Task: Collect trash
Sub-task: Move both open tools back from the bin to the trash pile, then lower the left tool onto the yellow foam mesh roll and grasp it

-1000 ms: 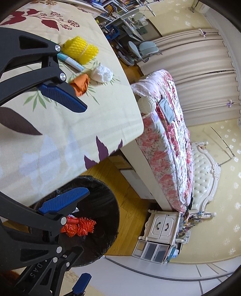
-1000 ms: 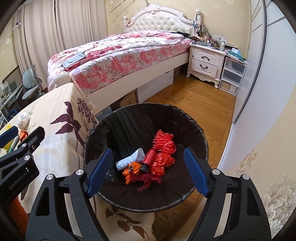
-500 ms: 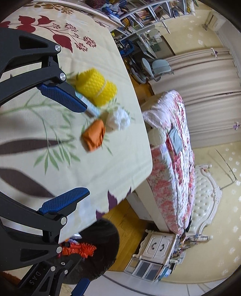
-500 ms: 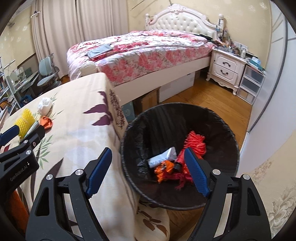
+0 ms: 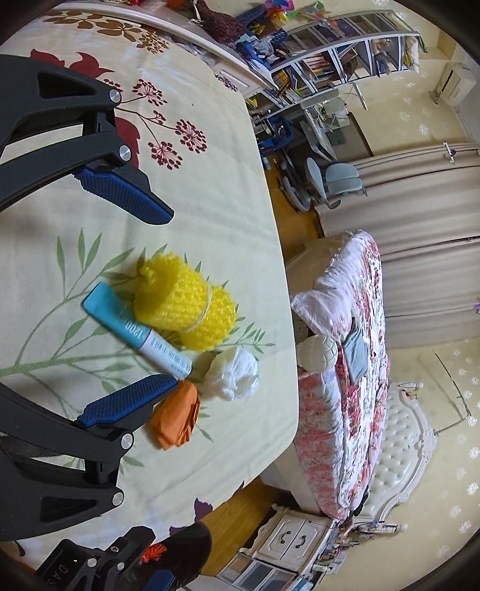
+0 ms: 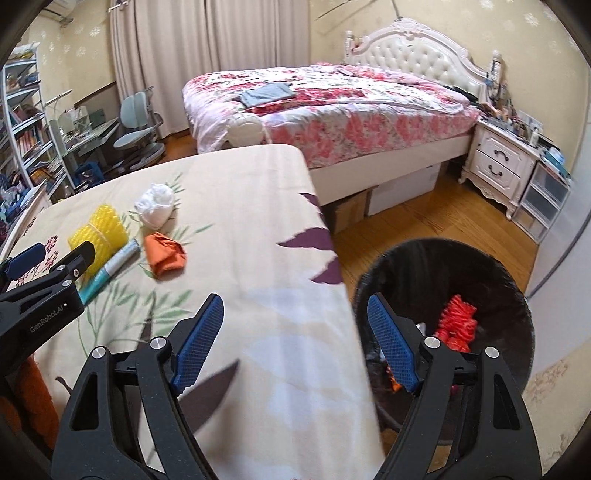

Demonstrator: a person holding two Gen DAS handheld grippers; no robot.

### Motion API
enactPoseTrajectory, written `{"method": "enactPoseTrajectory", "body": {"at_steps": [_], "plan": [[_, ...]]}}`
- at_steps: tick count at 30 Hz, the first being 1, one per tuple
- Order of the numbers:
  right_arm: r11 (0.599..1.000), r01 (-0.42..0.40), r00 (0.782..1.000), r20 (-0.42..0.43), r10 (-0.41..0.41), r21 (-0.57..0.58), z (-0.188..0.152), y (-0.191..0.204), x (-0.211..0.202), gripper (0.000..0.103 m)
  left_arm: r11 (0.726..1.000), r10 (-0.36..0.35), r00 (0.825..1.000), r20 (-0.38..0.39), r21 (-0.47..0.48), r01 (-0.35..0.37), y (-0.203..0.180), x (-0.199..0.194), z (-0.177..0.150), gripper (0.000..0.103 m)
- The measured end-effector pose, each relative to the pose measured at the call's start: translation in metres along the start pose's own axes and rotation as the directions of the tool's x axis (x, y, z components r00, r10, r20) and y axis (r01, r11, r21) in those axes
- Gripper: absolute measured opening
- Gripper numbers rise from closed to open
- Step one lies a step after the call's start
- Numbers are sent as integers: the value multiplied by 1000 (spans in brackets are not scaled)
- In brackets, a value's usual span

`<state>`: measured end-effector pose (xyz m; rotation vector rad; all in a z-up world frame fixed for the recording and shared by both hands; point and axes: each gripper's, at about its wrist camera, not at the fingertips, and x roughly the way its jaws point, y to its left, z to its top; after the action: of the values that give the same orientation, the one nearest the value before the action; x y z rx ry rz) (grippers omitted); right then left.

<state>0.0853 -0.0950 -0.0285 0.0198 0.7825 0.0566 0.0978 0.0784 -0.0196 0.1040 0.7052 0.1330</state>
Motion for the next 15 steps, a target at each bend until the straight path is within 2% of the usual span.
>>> {"method": "enactPoseTrajectory", "body": {"at_steps": [10, 15], "plan": [[997, -40, 999, -17, 39, -62, 14, 40, 18, 78, 1000, -18, 999, -47, -9, 17, 20, 26, 3, 83], [996, -50, 998, -27, 48, -76, 16, 49, 24, 78, 997, -73, 996, -56, -7, 73, 24, 30, 3, 83]]}}
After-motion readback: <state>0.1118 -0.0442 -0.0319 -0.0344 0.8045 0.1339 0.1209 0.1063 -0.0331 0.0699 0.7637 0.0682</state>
